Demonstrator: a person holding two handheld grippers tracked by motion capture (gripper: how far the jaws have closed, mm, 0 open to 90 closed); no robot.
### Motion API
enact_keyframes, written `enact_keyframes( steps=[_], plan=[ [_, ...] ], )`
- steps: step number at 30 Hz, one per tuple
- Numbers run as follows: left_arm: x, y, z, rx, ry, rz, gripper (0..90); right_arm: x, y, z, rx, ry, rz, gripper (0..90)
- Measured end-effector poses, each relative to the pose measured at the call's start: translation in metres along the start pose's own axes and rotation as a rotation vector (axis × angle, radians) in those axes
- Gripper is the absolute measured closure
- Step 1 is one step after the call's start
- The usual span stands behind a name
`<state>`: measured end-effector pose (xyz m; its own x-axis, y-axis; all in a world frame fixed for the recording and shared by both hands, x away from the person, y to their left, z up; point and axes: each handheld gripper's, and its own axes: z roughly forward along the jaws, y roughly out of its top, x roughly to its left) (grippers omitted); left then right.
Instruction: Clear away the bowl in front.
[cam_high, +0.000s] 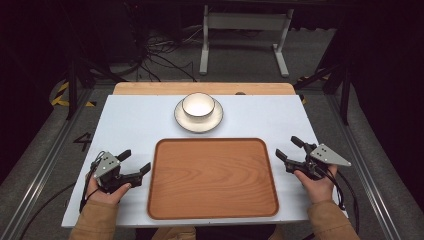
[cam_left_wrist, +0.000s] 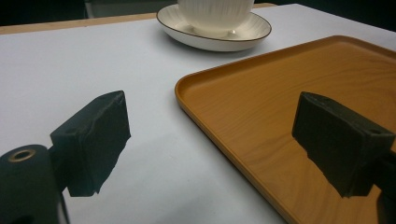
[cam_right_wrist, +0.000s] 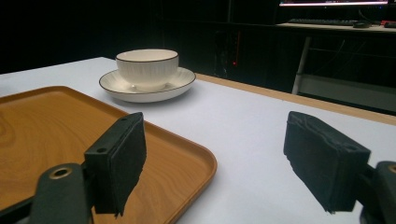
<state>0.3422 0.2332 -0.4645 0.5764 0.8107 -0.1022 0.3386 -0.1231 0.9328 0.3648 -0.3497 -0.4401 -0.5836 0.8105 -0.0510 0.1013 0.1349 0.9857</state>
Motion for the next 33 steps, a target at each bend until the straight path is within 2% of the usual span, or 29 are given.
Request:
enact_keyframes(
  steps=[6, 10, 17, 27, 31, 32, 33],
  plan=[
    [0.001, 0.005, 0.001, -0.012, 0.004, -0.007, 12.0, 0.0, -0.001, -0.001, 0.009, 0.006, -0.004, 22.2],
    [0.001, 0.015, 0.004, -0.012, -0.01, -0.012, 12.1, 0.0, -0.002, -0.002, 0.018, 0.019, -0.013, 23.8],
    [-0.002, 0.033, 0.012, -0.013, -0.032, 0.004, 12.5, -0.001, -0.002, -0.004, 0.02, 0.024, -0.007, 27.5],
    [-0.011, 0.066, 0.03, -0.014, -0.078, 0.05, 12.4, -0.004, -0.006, -0.008, 0.022, 0.023, 0.008, 29.5],
    [-0.016, 0.083, 0.044, -0.024, -0.103, 0.069, 12.4, -0.005, -0.007, -0.01, 0.02, 0.027, 0.011, 30.9],
    [-0.016, 0.083, 0.044, -0.024, -0.103, 0.069, 12.4, -0.005, -0.007, -0.011, 0.02, 0.027, 0.011, 31.4],
    [-0.017, 0.091, 0.049, -0.012, -0.114, 0.08, 12.1, -0.006, -0.008, -0.012, 0.019, 0.029, 0.011, 31.9]
  ],
)
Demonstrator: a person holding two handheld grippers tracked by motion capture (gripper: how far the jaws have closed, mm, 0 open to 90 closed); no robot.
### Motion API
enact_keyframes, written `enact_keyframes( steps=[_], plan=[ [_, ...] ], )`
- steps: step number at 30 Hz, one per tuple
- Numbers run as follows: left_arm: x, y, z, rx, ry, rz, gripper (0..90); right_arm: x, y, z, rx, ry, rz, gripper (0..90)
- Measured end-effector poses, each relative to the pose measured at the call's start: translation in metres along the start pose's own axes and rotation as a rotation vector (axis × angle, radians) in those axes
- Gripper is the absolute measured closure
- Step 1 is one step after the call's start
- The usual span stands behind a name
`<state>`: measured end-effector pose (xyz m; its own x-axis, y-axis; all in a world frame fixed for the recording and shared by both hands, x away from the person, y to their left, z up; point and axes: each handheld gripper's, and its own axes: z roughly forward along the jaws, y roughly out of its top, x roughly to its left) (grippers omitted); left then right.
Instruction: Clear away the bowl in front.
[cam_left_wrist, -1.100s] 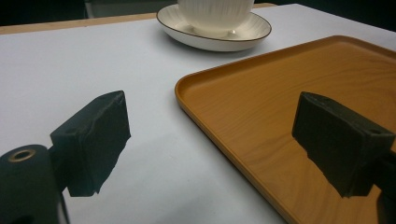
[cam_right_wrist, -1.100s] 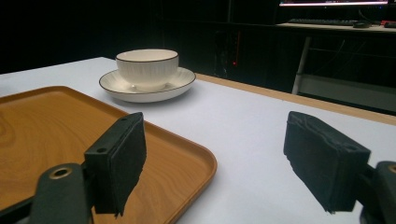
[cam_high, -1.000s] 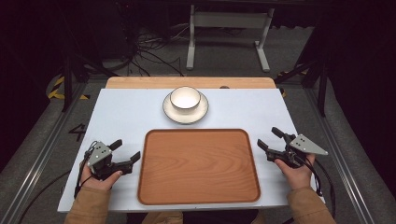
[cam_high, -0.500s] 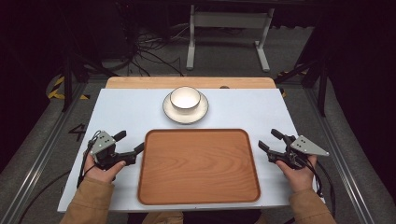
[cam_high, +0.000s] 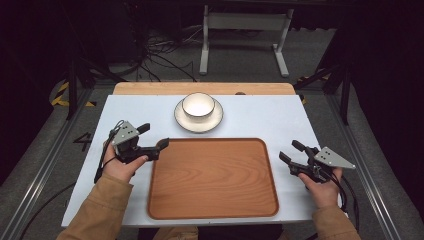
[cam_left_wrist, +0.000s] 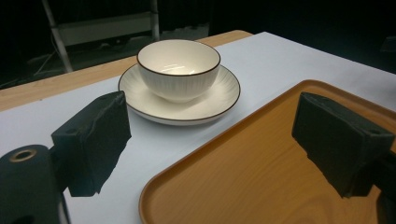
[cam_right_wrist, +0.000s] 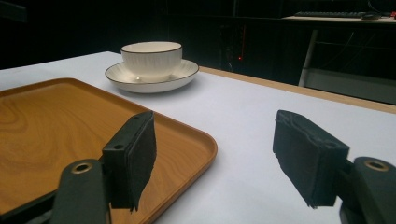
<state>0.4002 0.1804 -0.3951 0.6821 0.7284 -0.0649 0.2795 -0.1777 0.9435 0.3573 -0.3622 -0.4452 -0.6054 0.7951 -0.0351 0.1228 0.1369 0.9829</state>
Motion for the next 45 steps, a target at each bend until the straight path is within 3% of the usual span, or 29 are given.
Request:
enact_keyframes(
  steps=[5, 20, 26, 30, 42, 45],
  plan=[
    [0.0, 0.012, 0.015, 0.011, -0.023, 0.023, 11.1, -0.001, -0.001, -0.004, -0.007, -0.004, 0.005, 32.0],
    [-0.003, 0.046, 0.056, 0.035, -0.084, 0.041, 10.5, -0.003, -0.006, -0.016, -0.019, -0.011, 0.015, 32.5],
    [0.001, 0.055, 0.068, 0.035, -0.093, 0.028, 11.0, -0.003, -0.008, -0.018, -0.022, -0.003, 0.016, 33.1],
    [0.004, 0.063, 0.082, 0.071, -0.126, 0.014, 10.6, -0.003, -0.008, -0.019, -0.025, 0.003, 0.015, 34.0],
    [0.012, 0.085, 0.111, 0.075, -0.104, 0.009, 12.0, -0.004, -0.01, -0.022, -0.028, 0.004, 0.013, 33.4],
    [0.012, 0.089, 0.118, 0.102, -0.126, -0.03, 12.5, -0.003, -0.011, -0.023, -0.026, -0.003, 0.005, 31.7]
  ],
)
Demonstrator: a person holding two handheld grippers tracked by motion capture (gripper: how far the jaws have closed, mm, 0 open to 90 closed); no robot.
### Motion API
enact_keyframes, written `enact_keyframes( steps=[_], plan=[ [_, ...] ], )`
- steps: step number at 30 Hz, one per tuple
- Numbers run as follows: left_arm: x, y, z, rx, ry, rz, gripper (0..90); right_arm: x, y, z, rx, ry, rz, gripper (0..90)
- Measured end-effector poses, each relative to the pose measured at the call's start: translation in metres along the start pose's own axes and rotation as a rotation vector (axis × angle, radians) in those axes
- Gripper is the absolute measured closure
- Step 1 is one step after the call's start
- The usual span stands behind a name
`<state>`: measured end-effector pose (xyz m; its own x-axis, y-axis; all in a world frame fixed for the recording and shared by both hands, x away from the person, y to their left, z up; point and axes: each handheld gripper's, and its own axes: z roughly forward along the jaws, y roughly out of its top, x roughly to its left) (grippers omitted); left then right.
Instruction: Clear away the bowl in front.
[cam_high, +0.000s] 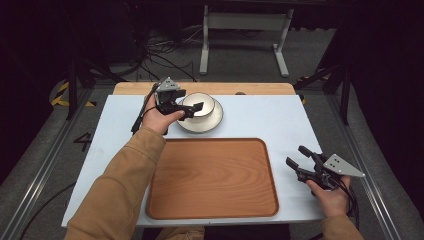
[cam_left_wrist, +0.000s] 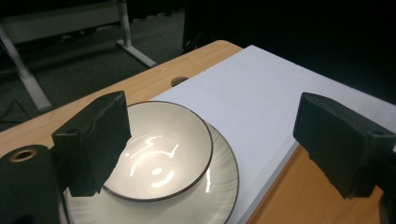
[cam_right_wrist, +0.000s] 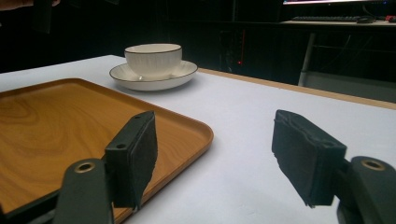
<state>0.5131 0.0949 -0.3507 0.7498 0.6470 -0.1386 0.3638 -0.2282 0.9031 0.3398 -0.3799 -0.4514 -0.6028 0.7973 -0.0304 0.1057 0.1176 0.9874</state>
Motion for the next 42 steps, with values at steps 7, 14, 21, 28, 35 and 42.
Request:
enact_keyframes(
  steps=[7, 14, 21, 28, 35, 42],
  plan=[
    [-0.004, 0.008, 0.018, -0.001, -0.015, 0.04, 13.2, 0.001, -0.001, -0.003, -0.002, -0.011, -0.011, 30.9],
    [-0.005, 0.021, 0.026, 0.054, -0.049, 0.063, 19.4, 0.001, -0.001, -0.008, -0.015, -0.006, -0.024, 31.4],
    [0.003, 0.027, 0.04, 0.107, -0.024, 0.075, 18.7, 0.0, -0.001, -0.012, -0.012, -0.005, -0.01, 33.5],
    [0.019, 0.025, 0.049, 0.136, 0.006, 0.075, 21.7, -0.001, -0.002, -0.013, -0.008, 0.003, 0.016, 33.1],
    [0.03, 0.016, 0.057, 0.196, 0.0, 0.049, 19.6, -0.003, -0.002, -0.011, -0.012, 0.0, 0.014, 32.3],
    [0.033, 0.006, 0.068, 0.245, -0.056, 0.022, 21.5, -0.002, -0.002, -0.01, -0.006, 0.006, 0.02, 31.6]
  ],
)
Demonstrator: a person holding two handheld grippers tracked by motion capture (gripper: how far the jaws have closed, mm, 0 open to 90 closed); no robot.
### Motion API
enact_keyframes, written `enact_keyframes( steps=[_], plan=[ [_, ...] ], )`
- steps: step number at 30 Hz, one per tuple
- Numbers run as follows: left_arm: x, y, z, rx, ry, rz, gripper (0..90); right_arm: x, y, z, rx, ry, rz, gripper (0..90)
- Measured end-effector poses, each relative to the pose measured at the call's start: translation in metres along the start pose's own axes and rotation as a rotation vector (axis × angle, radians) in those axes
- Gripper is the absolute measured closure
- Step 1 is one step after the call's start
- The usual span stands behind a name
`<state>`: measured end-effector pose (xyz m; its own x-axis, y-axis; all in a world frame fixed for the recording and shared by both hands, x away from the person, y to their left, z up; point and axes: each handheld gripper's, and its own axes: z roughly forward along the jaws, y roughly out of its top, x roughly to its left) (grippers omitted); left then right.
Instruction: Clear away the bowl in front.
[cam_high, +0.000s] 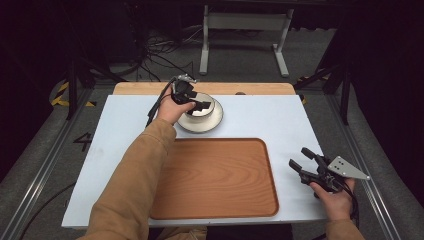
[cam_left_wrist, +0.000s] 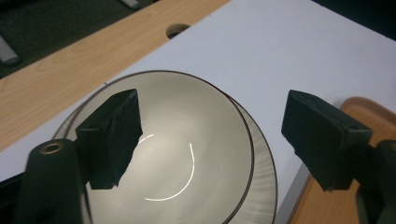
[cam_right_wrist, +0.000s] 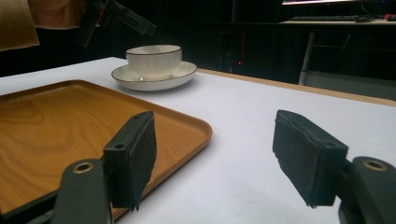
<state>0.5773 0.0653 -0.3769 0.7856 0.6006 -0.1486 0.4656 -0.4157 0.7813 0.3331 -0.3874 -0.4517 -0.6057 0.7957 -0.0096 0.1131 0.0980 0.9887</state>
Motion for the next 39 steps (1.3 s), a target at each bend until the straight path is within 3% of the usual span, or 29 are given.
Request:
enact_keyframes(
  steps=[9, 15, 22, 27, 30, 35, 39],
  plan=[
    [0.001, -0.009, 0.011, 0.068, -0.022, 0.022, 26.8, 0.0, -0.001, 0.0, 0.001, 0.003, 0.007, 31.6],
    [-0.003, -0.012, 0.018, 0.137, -0.029, 0.079, 31.5, -0.002, -0.001, 0.0, 0.012, 0.007, 0.016, 31.3],
    [-0.009, -0.013, 0.026, 0.213, -0.006, 0.14, 33.5, -0.003, 0.005, 0.001, 0.09, -0.005, 0.005, 25.0],
    [-0.011, -0.014, 0.03, 0.242, 0.004, 0.152, 35.4, -0.003, 0.004, 0.002, 0.112, -0.009, 0.009, 24.9],
    [-0.012, -0.015, 0.033, 0.285, 0.011, 0.16, 38.0, -0.003, 0.004, 0.002, 0.11, -0.007, 0.01, 24.6],
    [-0.015, -0.016, 0.037, 0.332, 0.034, 0.18, 47.7, -0.002, 0.004, 0.001, 0.1, -0.007, 0.011, 24.4],
    [-0.014, -0.017, 0.039, 0.33, 0.033, 0.184, 58.9, -0.004, 0.004, 0.0, 0.085, -0.005, 0.024, 24.4]
  ],
)
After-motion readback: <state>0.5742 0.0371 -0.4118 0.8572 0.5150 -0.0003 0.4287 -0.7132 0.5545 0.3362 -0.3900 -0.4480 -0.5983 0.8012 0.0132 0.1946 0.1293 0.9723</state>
